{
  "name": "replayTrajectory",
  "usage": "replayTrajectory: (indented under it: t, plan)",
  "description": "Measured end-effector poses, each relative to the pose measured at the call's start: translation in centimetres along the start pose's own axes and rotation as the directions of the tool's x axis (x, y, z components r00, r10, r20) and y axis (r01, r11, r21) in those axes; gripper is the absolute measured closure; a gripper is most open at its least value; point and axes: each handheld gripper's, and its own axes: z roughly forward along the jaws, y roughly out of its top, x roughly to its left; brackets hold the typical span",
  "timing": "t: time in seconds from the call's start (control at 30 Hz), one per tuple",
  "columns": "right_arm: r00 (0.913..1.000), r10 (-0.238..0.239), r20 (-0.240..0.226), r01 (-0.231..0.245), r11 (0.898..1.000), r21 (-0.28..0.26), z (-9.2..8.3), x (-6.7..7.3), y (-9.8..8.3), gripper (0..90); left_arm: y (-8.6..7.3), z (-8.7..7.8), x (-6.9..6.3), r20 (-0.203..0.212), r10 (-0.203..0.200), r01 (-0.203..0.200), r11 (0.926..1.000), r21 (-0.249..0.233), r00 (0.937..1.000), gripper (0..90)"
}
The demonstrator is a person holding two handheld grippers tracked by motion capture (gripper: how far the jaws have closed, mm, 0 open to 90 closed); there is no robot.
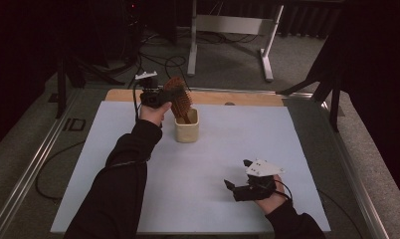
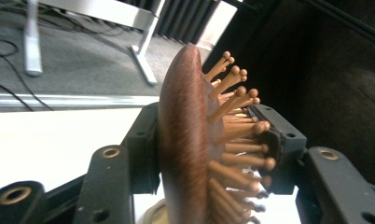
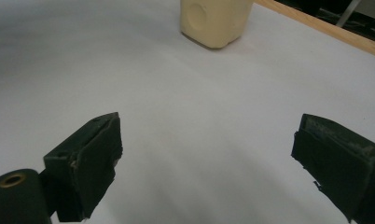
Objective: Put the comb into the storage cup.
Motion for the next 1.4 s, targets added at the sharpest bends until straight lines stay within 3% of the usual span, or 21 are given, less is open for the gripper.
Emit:
replayTrajectory:
  t: [0.07, 0.13, 0.2, 0.33, 0.43, 0.5, 0.6, 0.83, 0.9, 1.17, 1.2, 1.4]
  plan:
    - [1.0000, -0.001, -0.002, 0.001, 1.000, 0.001, 0.0, 0.0, 0.0, 7.7, 0.0, 0.0, 0.0, -0.005, 0.018, -0.018, 0.9998, 0.012, 0.9998, 41.6]
    - [1.0000, -0.002, -0.005, 0.002, 1.000, 0.002, 0.0, 0.0, 0.0, 7.7, 0.1, 0.1, 0.1, 0.009, 0.024, -0.024, 0.9993, 0.030, 0.9997, 27.6]
    - [1.0000, -0.001, -0.004, 0.001, 1.000, 0.000, 0.0, 0.0, 0.0, 7.7, 0.2, 0.0, 0.1, 0.033, 0.056, -0.058, 0.9975, 0.042, 0.9979, 14.7]
    - [1.0000, -0.002, -0.005, 0.002, 1.000, 0.002, 0.0, 0.0, 0.0, 7.7, 0.3, -0.1, 0.1, 0.032, 0.077, -0.079, 0.9951, 0.060, 0.9965, 0.7]
    - [1.0000, 0.002, -0.005, -0.002, 1.000, 0.001, 0.0, 0.0, 0.0, 7.7, 0.2, -0.2, 0.1, 0.023, 0.088, -0.090, 0.9942, 0.059, 0.9958, 0.0]
    - [1.0000, -0.003, -0.005, 0.003, 1.000, 0.001, 0.0, 0.0, 0.0, 7.7, 0.2, -0.4, 0.1, 0.014, 0.117, -0.117, 0.9909, 0.066, 0.9931, 0.0]
    - [1.0000, -0.001, -0.002, 0.001, 1.000, -0.001, 0.0, 0.0, 0.1, 7.7, 0.3, -0.7, 0.0, 0.021, 0.117, -0.118, 0.9910, 0.062, 0.9929, 0.0]
    - [1.0000, 0.004, -0.001, -0.004, 1.000, -0.004, -0.1, -0.1, 0.0, 7.7, 0.3, -1.3, -0.3, 0.006, 0.185, -0.185, 0.9807, 0.062, 0.9827, 0.0]
    - [0.9999, 0.016, -0.005, -0.016, 1.000, -0.002, 0.0, -0.2, 0.0, 7.7, 0.3, -1.7, -0.4, 0.005, 0.223, -0.223, 0.9725, 0.066, 0.9747, 0.0]
    - [0.9996, 0.028, -0.011, -0.028, 1.000, 0.001, 0.2, -0.3, -0.3, 7.7, 0.4, -2.6, -0.1, 0.016, 0.255, -0.255, 0.9647, 0.064, 0.9668, 0.0]
    - [0.9994, 0.032, -0.011, -0.032, 0.999, -0.002, 0.2, -0.5, -0.3, 7.7, 0.5, -3.0, -0.1, 0.005, 0.279, -0.279, 0.9583, 0.063, 0.9602, 0.0]
    - [0.9995, 0.030, -0.010, -0.030, 1.000, -0.002, 0.2, -0.5, -0.3, 7.7, 0.6, -4.3, -0.1, 0.012, 0.293, -0.293, 0.9543, 0.056, 0.9559, 0.0]
